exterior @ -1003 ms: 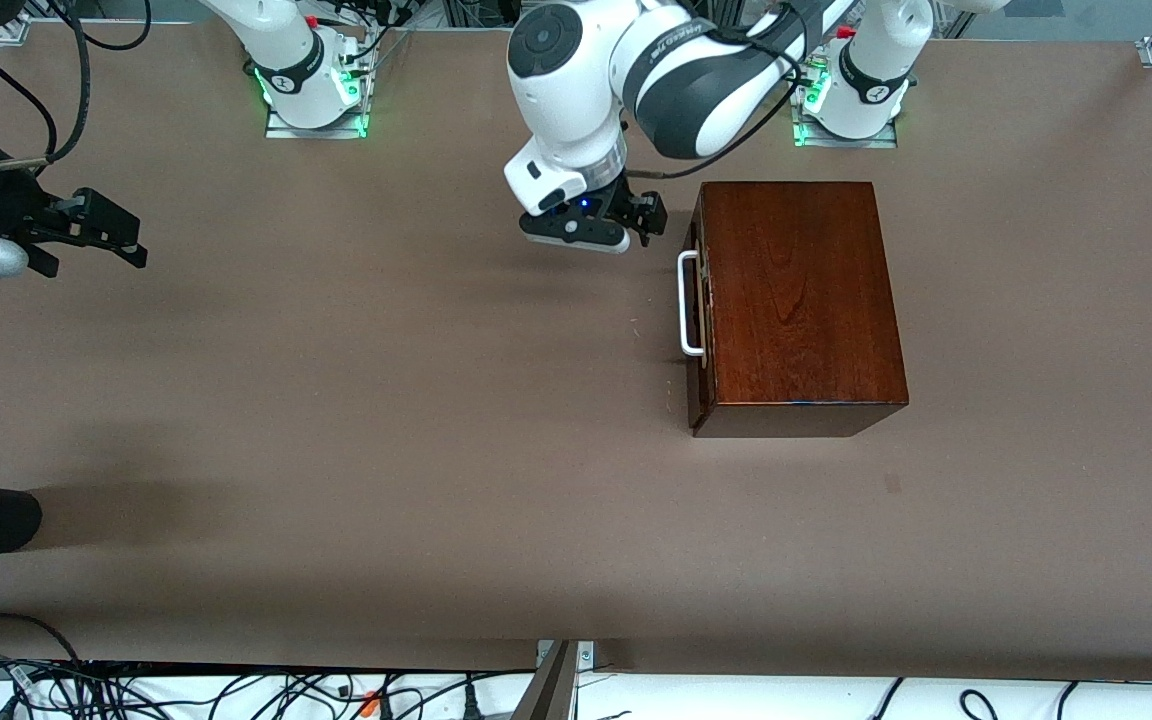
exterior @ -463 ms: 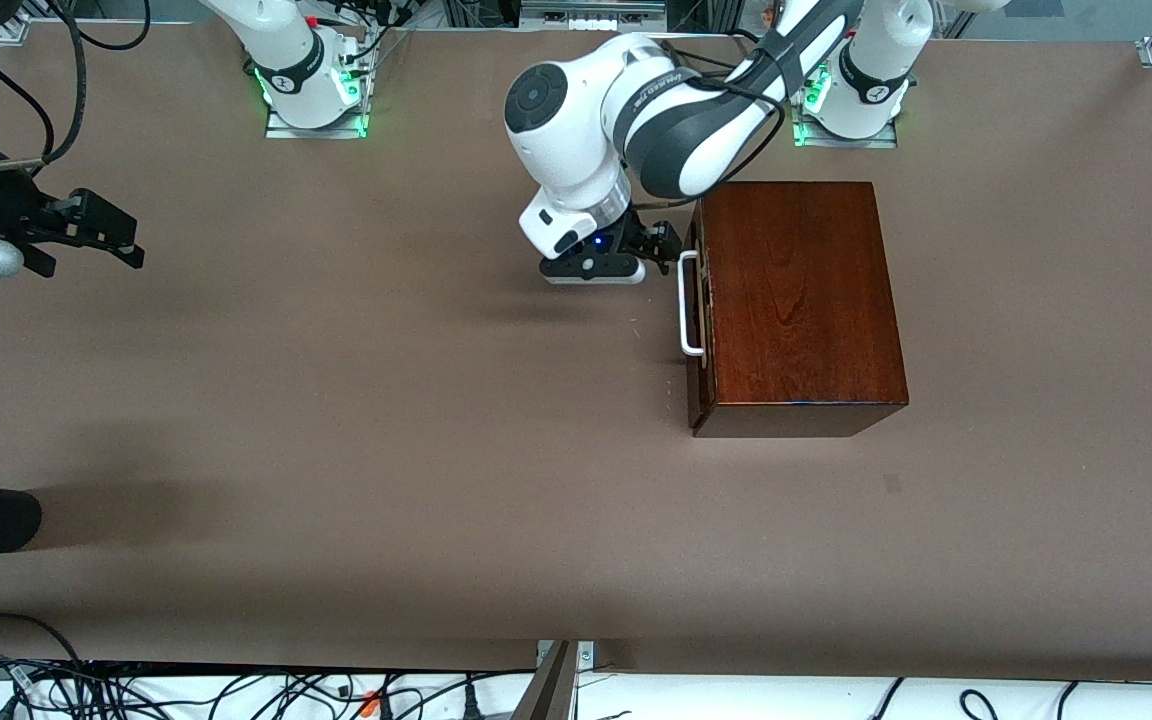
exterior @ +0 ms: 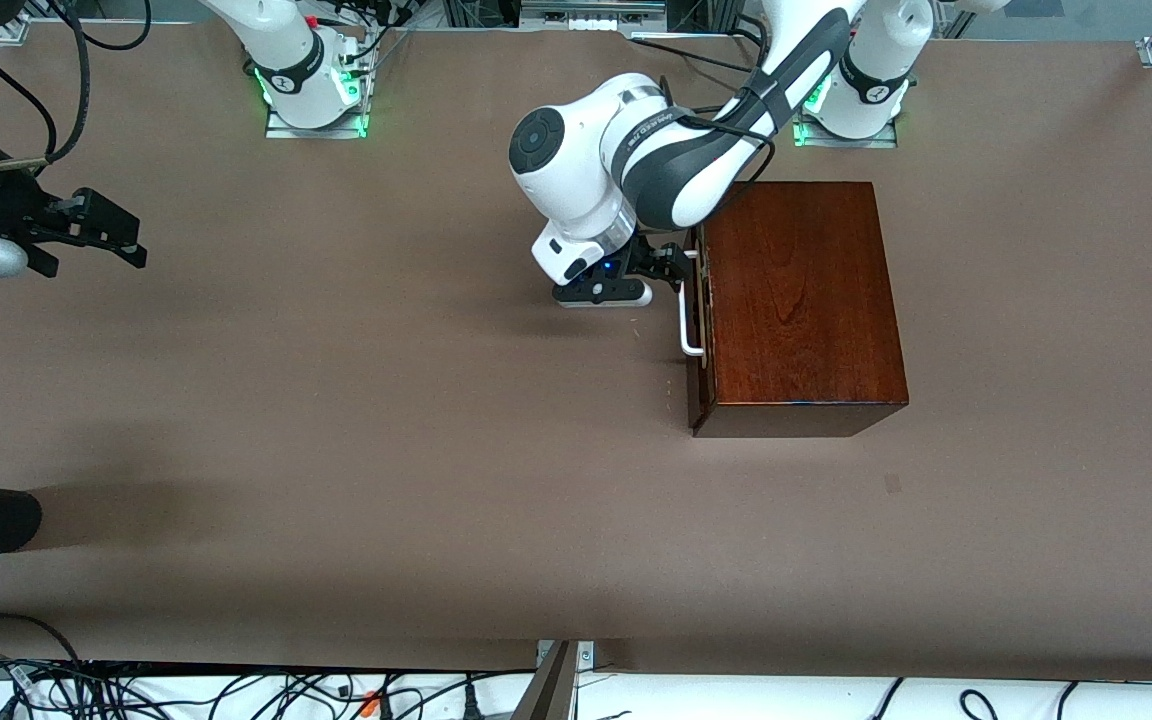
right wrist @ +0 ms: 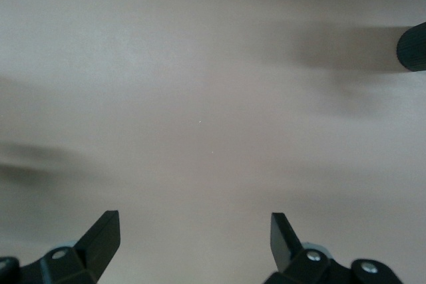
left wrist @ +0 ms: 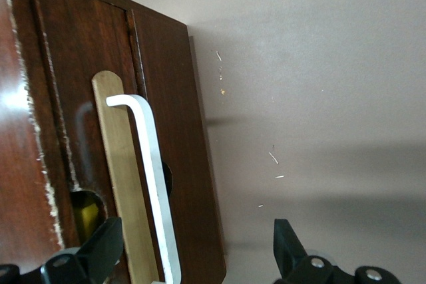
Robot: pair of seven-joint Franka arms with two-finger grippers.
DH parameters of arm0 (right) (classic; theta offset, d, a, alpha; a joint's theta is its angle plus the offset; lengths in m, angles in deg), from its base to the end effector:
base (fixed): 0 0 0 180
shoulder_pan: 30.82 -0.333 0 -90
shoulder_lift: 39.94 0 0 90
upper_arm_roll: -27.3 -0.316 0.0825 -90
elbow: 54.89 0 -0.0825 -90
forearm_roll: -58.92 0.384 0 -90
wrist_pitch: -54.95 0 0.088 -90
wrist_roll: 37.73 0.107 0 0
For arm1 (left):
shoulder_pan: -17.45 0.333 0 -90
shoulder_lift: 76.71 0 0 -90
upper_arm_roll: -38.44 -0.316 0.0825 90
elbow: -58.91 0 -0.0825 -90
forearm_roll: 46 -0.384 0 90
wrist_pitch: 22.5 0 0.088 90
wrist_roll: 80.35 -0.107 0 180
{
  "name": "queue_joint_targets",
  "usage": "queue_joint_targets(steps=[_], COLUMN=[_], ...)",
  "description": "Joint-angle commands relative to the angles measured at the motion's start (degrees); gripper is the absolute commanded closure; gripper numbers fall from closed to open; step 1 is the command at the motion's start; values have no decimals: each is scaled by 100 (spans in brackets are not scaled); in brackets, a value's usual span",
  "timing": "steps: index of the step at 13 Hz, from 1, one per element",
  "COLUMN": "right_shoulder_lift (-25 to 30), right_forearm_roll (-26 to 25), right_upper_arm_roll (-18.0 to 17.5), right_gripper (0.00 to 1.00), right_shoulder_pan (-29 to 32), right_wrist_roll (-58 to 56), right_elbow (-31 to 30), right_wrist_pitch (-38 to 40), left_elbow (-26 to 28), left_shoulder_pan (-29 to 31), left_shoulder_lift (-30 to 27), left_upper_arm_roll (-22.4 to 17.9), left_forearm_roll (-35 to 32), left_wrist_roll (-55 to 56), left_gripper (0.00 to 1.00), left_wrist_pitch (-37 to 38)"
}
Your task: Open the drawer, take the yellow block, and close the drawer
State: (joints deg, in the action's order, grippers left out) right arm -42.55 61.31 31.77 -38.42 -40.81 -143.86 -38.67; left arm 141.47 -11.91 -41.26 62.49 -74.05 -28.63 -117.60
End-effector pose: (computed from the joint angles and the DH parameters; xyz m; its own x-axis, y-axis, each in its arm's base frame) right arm 0.5735 0.0366 0.6131 0.9937 0.1057 0.0377 0.1070 -0.9936 -0.0362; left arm 0.4744 -0.4802 0.3297 0.9915 -0.1198 -0.0505 -0.1300 -0.9105 -0.3925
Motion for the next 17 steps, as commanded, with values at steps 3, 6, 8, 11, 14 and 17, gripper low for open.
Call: queue_joint_targets(steps=[3,6,8,11,14,17], right_shoulder_lift=[23,24,23,23,23,23], right_forearm_roll=[-37,-28,-19,-19,-19,-19], right_upper_arm_roll=[-25,19,98,98,98,98], right_gripper=[0,0,0,0,0,0], right_shoulder_pan=[-5,21,48,48,48,48], right_wrist_roll=[-8,-17,-17,-26,-26,-26], right_elbow=[46,28,20,11,11,11], right_wrist_pitch=[55,64,64,72,64,64], left_elbow=[-2,-2,-3,-2,-2,-2], left_shoulder_pan=[18,18,10,1,1,-26], left_shoulder_lift=[198,356,401,488,568,603], left_upper_arm_roll=[-59,-94,-94,-94,-85,-85], left_forearm_roll=[-324,-447,-508,-631,-737,-728], left_wrist_roll=[171,600,734,716,716,716], left_gripper=[0,0,0,0,0,0], left_wrist_pitch=[9,-96,-167,-184,-280,-308])
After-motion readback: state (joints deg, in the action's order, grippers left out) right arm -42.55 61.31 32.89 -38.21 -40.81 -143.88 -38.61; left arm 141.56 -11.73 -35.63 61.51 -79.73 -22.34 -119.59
